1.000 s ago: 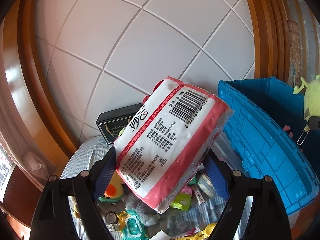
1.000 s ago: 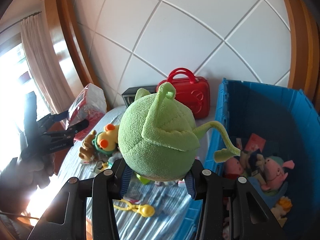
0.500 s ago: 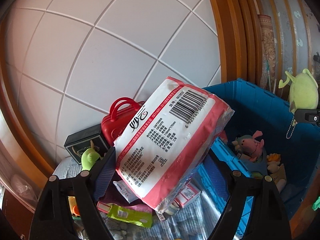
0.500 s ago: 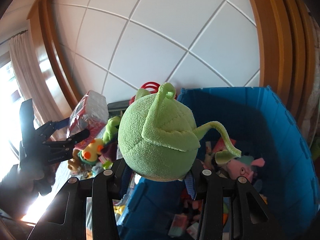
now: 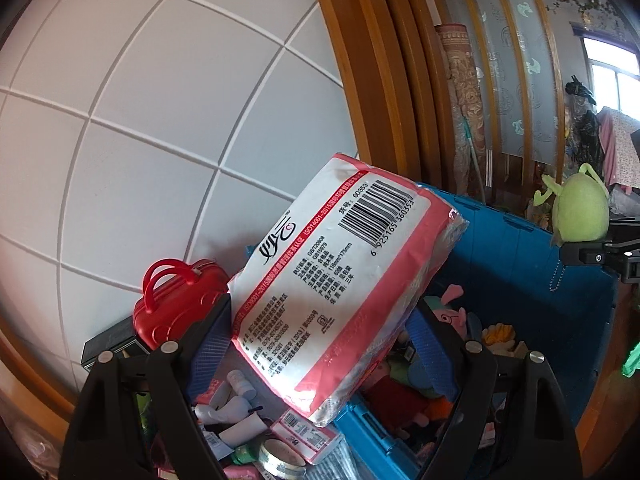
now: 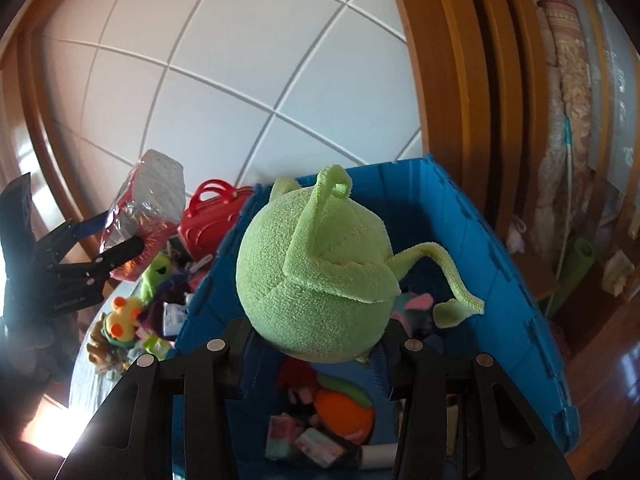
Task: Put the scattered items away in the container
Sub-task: 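Lift and carry the tissue pack and frog plush over the blue crate, then open both tools to drop the tissue pack and frog plush into the crate, then move both tools back over the remaining pile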
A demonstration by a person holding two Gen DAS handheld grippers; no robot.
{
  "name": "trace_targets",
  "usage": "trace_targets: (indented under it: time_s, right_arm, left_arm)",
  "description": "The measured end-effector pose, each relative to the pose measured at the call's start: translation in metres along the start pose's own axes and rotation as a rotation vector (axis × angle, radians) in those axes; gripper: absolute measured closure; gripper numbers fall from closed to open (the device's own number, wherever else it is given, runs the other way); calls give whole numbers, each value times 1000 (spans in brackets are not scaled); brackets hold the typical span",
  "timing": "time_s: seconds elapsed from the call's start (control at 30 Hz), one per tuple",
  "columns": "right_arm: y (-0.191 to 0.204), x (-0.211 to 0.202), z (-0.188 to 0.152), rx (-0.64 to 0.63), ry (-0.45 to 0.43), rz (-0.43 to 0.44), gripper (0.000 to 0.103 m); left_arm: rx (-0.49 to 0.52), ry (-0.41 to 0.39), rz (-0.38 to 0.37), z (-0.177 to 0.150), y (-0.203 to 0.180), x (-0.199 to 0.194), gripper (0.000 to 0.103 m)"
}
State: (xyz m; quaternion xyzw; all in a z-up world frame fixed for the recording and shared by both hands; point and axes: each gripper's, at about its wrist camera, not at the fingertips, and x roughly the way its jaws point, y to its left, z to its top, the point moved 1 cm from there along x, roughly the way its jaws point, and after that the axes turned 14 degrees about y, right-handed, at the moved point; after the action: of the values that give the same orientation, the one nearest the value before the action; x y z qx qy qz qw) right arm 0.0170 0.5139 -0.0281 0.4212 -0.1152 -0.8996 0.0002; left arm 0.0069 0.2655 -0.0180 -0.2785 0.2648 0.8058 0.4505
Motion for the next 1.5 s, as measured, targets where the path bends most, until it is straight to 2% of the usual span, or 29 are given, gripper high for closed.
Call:
trace_targets:
  time_s: [0.3,0.87,0.93,1.0,1.03,1.13,1.2,1.37,1.5]
  right_arm:
    - [-38,-3,-2,76,11,-80,59]
    - [-56,6,2,104,24,-100,58]
    - [-54,7,2,96,22,-96,53]
    - [-54,11,2,82,27,-88,23]
    - [-53,11,2,79,18,-89,1]
    - [-53,14,2,76,12,-78,0]
    - [-55,18,3,84,15,-72,0]
    - [-50,27,7,74,31,-42,0]
    - [-28,35,12,36,39,-2,0]
  left_arm:
    - [69,33,-53,25,-45,23,19]
    - [53,10,-79,46,-49,32,17]
    - [44,30,-97,48,-47,35,13]
    - [17,28,-94,48,-42,37,0]
    - [-7,23,-94,47,-38,36,0]
    - [-98,42,-107,41,-16,38,0]
    - [-145,63,-91,32,0,40,0]
    - [-199,111,-35,1,33,39,0]
    - [-253,144,1,-30,56,32,0]
